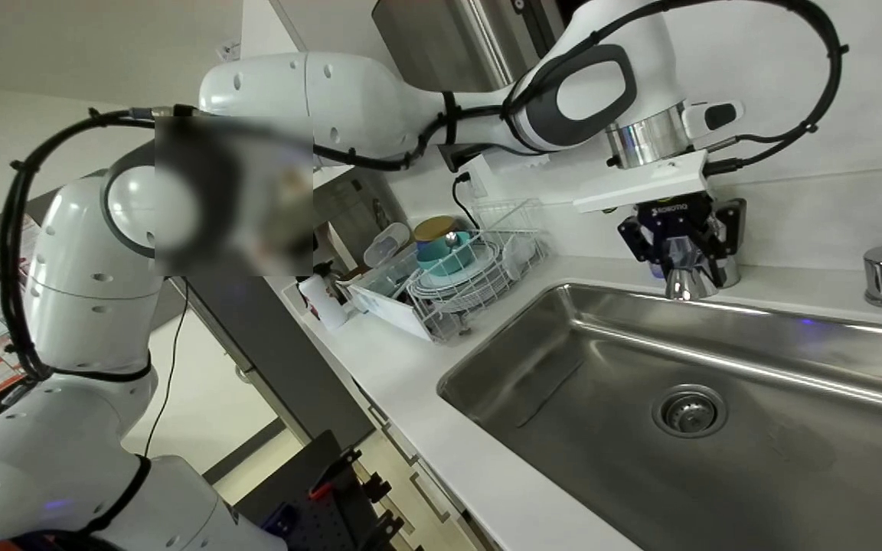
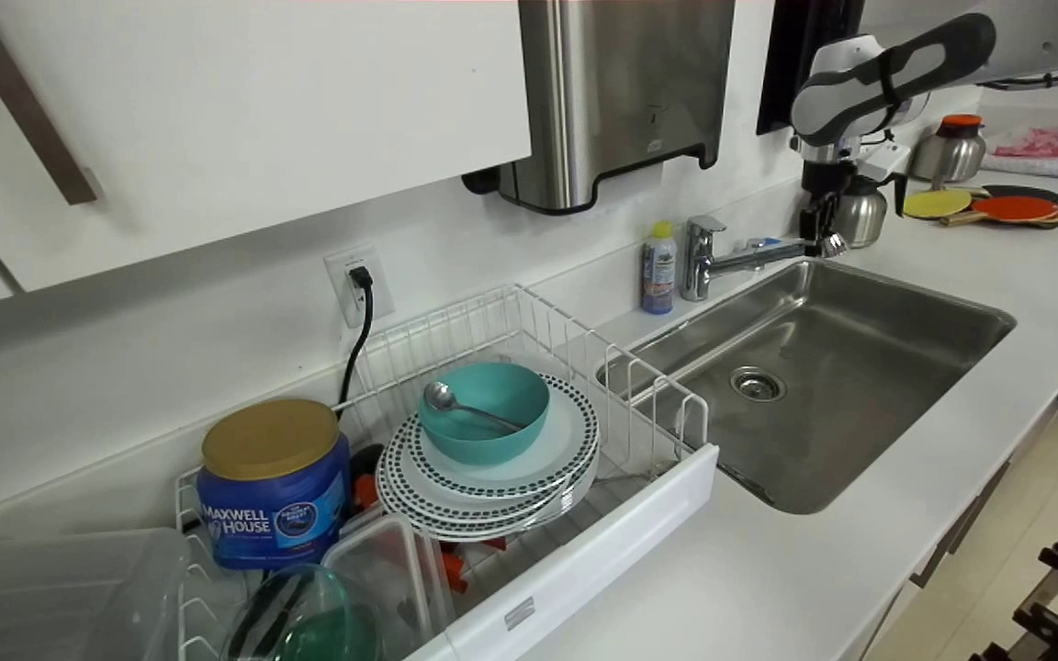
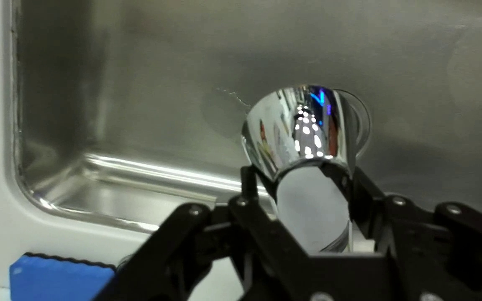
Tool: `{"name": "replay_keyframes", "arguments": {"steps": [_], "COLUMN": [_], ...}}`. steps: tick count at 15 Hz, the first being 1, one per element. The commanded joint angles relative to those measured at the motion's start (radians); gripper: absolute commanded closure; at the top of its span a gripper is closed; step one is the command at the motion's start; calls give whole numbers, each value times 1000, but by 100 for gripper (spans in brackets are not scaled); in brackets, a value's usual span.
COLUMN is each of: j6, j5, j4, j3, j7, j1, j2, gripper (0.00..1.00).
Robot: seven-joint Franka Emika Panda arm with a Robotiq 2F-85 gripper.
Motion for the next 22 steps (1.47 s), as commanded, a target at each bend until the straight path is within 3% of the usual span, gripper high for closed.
{"name": "replay_keyframes", "arguments": {"steps": [1, 8, 12, 13, 14, 17, 22], "j6": [-25, -66, -89, -103, -108, -77, -145], "j5": [-4, -20, -25, -25, -25, -23, 13], "j4": [125, 395, 470, 491, 506, 481, 459], "j3": [8, 1, -7, -10, -11, -26, -7], "j7": [-54, -312, -339, -336, -332, -337, -355], "j1": [-27, -61, -55, -53, -53, -56, -84], "j2": [76, 236, 274, 282, 288, 266, 211], "gripper": [71, 72, 72, 40, 21, 1, 0]}}
